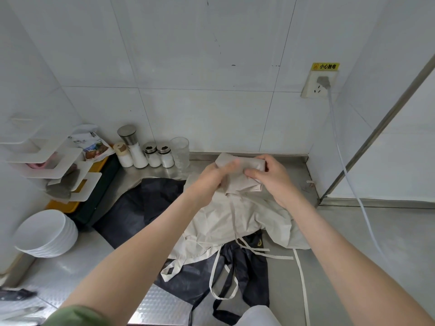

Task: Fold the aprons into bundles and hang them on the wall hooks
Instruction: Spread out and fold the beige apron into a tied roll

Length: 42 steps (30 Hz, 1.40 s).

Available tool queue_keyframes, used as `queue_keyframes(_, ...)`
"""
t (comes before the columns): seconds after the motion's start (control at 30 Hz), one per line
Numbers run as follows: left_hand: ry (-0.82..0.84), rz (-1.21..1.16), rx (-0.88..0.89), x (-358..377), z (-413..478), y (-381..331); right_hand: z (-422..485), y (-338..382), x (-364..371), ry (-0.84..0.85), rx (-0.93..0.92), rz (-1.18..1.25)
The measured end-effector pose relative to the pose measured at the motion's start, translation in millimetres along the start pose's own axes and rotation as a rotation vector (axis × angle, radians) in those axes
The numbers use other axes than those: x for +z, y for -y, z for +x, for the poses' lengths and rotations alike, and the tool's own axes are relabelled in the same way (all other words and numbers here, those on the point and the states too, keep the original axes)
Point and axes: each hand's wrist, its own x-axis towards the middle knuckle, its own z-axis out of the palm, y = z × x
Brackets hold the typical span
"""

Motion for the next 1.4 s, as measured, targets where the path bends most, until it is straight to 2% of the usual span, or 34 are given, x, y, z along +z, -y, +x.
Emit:
queue_keyframes(0.07, -0.031, 0.142, 0.047, 0, 0, 2, 0, -1, -2, 0.045, -0.012, 0.110)
queue_keyframes(0.13, -0.035, 0.095, 0.063, -1, -1, 1, 1, 0, -4, 0.167, 0.003, 0.179)
queue_keyframes(0.23, 0.091, -0.003, 0.087, -2, 0, -6, 4, 2, -11, 0.315, 0.065, 0.130)
queue_keyframes(0.3, 0.133, 0.010, 0.116, -1, -1, -12, 6, 4, -14, 0.292, 0.094, 0.017)
queue_keyframes(0.37, 0.157, 0.004, 0.132, 1, -1, -17, 7, 5, -16, 0.253, 0.113, 0.018)
queue_keyframes(0.5, 0.129, 0.017, 0.148, 10, 0, -30, 10, 4, -18, 0.345, 0.089, 0.246)
queue_keyframes(0.63, 0.039, 0.025, 0.146, 17, 4, -38, 14, 1, -16, 0.316, 0.020, 0.387)
queue_keyframes(0.7, -0.005, -0.102, 0.107, 19, 8, -41, 15, -1, -20, 0.368, 0.010, 0.493)
queue_keyframes(0.77, -0.008, -0.264, 0.029, 21, 9, -45, 15, 0, -22, 0.407, -0.018, 0.443)
queue_keyframes(0.87, 0.046, -0.415, -0.096, 22, 4, -49, 15, 7, -21, 0.279, -0.020, 0.388)
queue_keyframes(0.93, 0.087, -0.274, -0.087, 19, 4, -49, 16, 11, -21, 0.153, 0.004, 0.404)
queue_keyframes(1.03, 0.029, 0.113, 0.182, 10, 5, -45, 15, 11, -25, 0.086, 0.083, 0.451)
queue_keyframes(1.1, -0.003, 0.252, 0.283, 4, 4, -43, 14, 11, -28, 0.074, 0.119, 0.467)
queue_keyframes(1.2, 0.112, 0.145, 0.122, 2, 3, -35, 14, 11, -26, 0.074, 0.143, 0.467)
queue_keyframes(1.27, 0.114, 0.170, 0.057, 8, 3, -32, 13, 9, -21, 0.095, 0.153, 0.430)
queue_keyframes(1.4, -0.071, 0.308, 0.232, 19, 7, -27, 9, 8, -11, 0.235, 0.128, 0.274)
